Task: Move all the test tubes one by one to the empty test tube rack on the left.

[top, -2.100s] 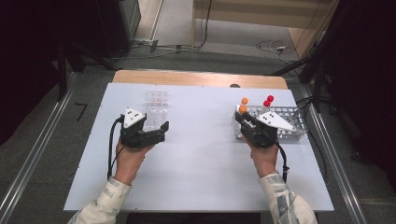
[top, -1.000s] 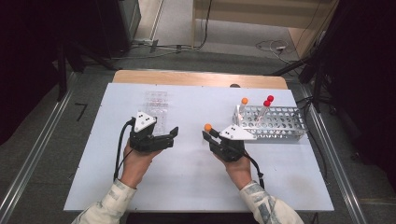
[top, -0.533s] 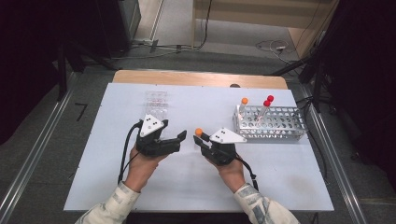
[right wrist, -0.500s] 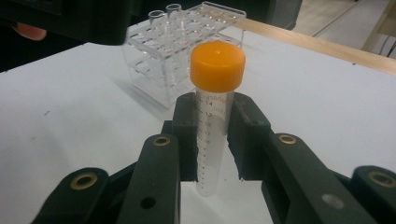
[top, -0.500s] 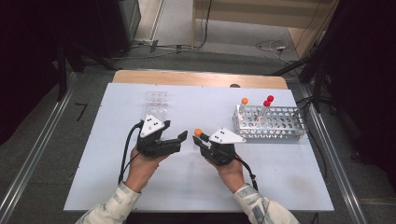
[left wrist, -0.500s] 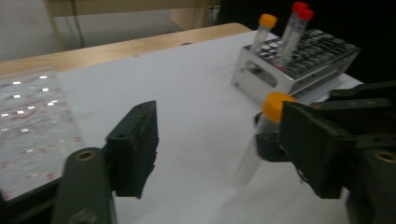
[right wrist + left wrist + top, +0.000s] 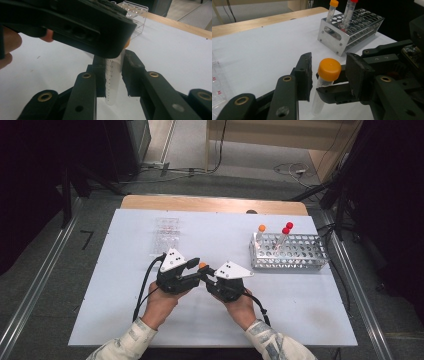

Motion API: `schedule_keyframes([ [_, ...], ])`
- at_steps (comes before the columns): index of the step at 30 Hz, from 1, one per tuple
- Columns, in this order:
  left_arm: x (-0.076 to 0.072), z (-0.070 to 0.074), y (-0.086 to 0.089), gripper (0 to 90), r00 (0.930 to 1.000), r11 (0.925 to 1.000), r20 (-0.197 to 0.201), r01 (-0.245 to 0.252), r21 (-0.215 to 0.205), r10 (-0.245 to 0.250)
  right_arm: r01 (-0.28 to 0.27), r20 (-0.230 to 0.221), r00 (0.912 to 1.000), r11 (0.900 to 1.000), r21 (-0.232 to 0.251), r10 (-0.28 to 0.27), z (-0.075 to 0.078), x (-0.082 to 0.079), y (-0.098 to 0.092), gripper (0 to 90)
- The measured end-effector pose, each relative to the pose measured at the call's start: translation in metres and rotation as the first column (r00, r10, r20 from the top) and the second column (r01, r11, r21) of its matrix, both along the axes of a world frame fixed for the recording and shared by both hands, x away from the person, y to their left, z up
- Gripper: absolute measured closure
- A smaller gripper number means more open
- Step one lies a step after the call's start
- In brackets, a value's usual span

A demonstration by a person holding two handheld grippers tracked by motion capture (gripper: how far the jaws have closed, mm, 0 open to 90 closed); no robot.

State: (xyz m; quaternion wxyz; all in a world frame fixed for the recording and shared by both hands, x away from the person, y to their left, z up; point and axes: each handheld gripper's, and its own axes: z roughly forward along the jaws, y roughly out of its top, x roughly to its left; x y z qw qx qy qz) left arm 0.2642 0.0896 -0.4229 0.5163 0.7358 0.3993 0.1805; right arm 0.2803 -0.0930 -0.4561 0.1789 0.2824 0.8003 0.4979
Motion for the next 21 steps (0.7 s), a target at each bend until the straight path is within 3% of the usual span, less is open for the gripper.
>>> schedule_keyframes([
  [6, -0.0002, -0.0014, -0.0016, 67.9, 1.0000, 1.0000, 0.000, -0.001, 0.009, 0.001, -0.005, 0.001, 1.0000, 1.000, 0.006, 0.005, 0.0010, -0.0020, 0.0013, 71.1],
  [12, -0.0004, -0.0009, -0.0007, 69.4, 1.0000, 0.9999, 0.004, -0.005, 0.016, 0.005, -0.010, 0.001, 0.9999, 1.000, 0.008, 0.010, 0.0013, -0.0027, 0.0015, 70.4],
  [21, -0.0001, 0.0003, 0.0036, 69.5, 1.0000, 1.0000, 0.002, -0.006, 0.004, 0.006, -0.043, -0.027, 0.9987, 0.999, 0.012, 0.043, 0.0008, 0.0006, -0.0004, 38.8],
])
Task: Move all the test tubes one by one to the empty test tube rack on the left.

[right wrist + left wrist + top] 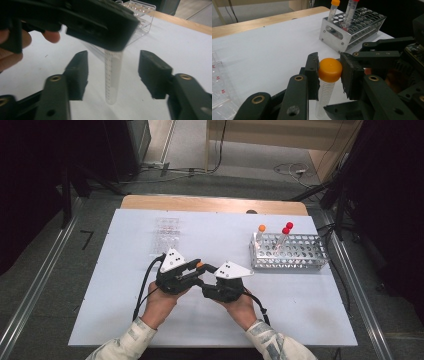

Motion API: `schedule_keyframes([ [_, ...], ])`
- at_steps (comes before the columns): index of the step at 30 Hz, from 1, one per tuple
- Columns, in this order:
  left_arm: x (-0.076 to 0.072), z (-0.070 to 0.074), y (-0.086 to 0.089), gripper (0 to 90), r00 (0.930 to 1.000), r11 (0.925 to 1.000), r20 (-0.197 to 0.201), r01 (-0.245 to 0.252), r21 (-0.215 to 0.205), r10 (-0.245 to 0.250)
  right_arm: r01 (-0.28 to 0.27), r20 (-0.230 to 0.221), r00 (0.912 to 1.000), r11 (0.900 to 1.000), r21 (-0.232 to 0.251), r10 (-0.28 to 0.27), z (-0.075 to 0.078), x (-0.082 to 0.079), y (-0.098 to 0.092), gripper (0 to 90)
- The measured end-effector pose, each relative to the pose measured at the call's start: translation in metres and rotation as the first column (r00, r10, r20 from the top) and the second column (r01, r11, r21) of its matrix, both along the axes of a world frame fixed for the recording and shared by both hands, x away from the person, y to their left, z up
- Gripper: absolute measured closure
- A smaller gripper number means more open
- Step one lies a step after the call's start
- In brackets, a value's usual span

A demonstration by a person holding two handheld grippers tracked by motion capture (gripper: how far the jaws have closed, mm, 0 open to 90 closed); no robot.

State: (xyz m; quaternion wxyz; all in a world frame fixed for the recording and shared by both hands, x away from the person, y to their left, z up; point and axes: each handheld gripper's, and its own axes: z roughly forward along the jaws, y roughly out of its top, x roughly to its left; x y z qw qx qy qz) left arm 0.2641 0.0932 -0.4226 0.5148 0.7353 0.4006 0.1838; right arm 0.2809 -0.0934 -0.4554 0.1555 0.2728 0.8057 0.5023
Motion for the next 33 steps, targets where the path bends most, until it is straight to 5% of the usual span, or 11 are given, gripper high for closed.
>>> schedule_keyframes([
  [11, 0.005, 0.015, 0.030, 69.6, 0.9974, 0.9957, -0.005, -0.072, -0.059, 0.071, 0.025, -0.025, 0.9994, 1.000, -0.006, -0.026, 0.001, 0.006, -0.019, 31.2],
  [33, 0.009, 0.037, 0.084, 70.1, 0.9803, 0.9787, 0.028, -0.193, -0.069, 0.195, 0.084, -0.006, 0.9964, 0.996, 0.011, -0.084, 0.010, 0.011, -0.052, 33.2],
])
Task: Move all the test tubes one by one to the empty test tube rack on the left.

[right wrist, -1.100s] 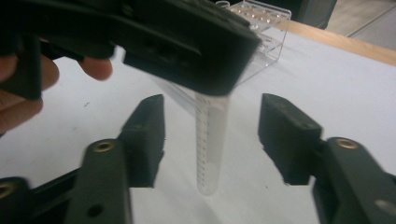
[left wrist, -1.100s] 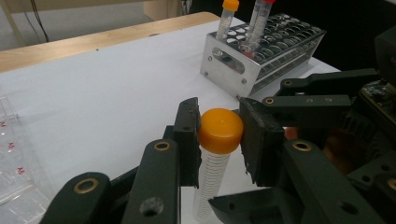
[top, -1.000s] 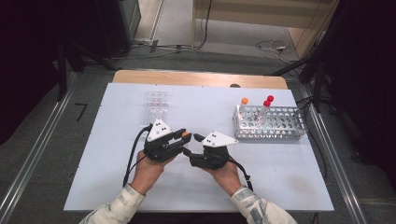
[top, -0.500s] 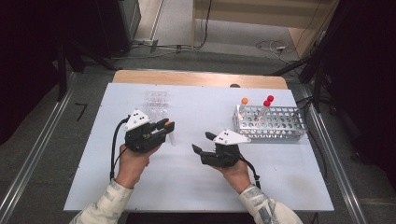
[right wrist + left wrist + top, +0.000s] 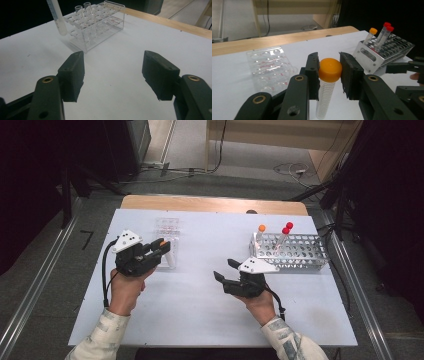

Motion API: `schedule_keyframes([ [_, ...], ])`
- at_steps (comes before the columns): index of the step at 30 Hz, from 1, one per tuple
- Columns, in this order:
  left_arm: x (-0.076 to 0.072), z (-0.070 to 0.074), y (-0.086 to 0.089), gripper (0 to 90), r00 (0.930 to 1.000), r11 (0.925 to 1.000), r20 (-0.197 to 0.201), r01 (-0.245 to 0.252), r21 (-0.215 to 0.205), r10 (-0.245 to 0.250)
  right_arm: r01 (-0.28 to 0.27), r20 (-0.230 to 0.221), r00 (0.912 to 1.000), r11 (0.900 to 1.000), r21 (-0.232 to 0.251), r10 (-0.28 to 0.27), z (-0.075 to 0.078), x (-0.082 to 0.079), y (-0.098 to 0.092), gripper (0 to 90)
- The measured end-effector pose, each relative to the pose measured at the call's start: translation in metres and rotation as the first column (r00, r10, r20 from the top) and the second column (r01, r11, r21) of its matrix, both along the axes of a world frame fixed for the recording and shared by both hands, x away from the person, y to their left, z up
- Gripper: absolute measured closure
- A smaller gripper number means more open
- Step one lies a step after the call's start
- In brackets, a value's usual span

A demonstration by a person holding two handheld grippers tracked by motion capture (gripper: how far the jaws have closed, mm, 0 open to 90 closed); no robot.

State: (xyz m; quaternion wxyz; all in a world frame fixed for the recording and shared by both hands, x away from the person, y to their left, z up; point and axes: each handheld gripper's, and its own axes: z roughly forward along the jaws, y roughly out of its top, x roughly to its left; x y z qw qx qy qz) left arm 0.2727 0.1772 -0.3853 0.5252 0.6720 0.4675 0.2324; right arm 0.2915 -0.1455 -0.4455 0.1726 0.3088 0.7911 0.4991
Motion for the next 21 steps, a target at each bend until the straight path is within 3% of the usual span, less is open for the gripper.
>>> schedule_keyframes([
  [9, 0.007, 0.012, 0.020, 70.1, 0.9982, 0.9979, 0.018, -0.057, -0.032, 0.057, 0.009, -0.001, 1.0000, 1.000, 0.017, -0.009, 0.003, 0.001, -0.006, 34.0],
  [21, 0.038, 0.020, 0.018, 70.1, 0.9944, 0.9941, 0.018, -0.105, 0.029, 0.104, 0.011, -0.003, 0.9999, 1.000, 0.024, -0.011, 0.004, 0.002, -0.008, 34.2],
])
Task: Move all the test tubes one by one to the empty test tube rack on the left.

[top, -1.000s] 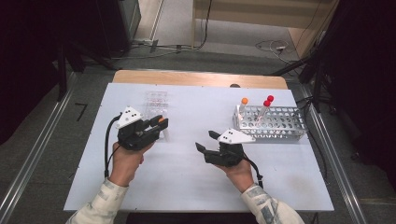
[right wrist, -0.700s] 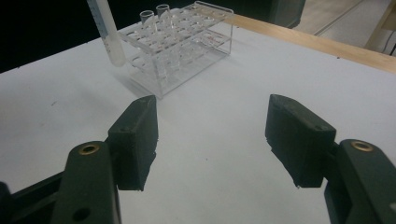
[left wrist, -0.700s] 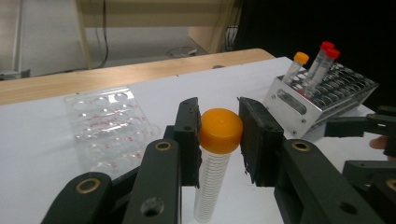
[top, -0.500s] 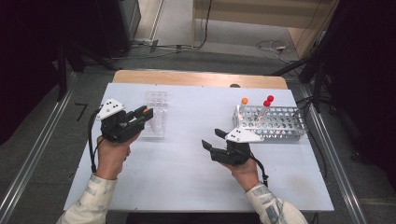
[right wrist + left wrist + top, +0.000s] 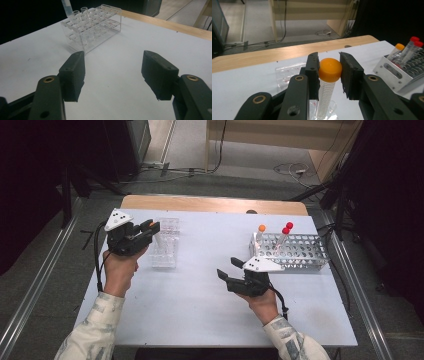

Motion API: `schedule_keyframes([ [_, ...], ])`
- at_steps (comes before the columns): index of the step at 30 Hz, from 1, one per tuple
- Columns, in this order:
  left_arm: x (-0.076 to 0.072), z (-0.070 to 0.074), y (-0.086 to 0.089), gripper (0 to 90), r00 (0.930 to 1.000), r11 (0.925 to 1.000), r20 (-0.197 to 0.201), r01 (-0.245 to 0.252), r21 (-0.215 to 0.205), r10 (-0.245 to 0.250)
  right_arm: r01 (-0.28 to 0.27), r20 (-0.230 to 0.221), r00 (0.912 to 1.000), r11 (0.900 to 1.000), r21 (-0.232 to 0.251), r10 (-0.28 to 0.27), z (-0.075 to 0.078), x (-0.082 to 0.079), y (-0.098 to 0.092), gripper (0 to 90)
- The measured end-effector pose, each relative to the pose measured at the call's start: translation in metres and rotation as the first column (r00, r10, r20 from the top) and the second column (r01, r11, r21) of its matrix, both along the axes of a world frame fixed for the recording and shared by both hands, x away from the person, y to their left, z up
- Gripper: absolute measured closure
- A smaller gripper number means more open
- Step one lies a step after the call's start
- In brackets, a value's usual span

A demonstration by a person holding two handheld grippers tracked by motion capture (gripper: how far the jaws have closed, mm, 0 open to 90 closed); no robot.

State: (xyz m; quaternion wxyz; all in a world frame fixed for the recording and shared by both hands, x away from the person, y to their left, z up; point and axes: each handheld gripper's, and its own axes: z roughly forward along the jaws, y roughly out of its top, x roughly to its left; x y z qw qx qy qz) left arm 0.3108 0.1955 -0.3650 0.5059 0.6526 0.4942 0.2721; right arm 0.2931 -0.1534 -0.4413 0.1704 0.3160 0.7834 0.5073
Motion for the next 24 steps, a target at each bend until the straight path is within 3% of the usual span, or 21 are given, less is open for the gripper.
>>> schedule_keyframes([
  [10, 0.018, -0.008, -0.007, 70.1, 0.9996, 0.9980, -0.010, -0.026, 0.057, 0.026, 0.005, 0.001, 1.0000, 1.000, 0.011, -0.005, 0.002, -0.001, -0.003, 34.5],
  [24, 0.026, -0.020, -0.009, 70.0, 0.9991, 0.9966, -0.020, -0.036, 0.074, 0.038, 0.008, 0.001, 1.0000, 1.000, 0.010, -0.008, 0.002, -0.002, -0.004, 34.6],
])
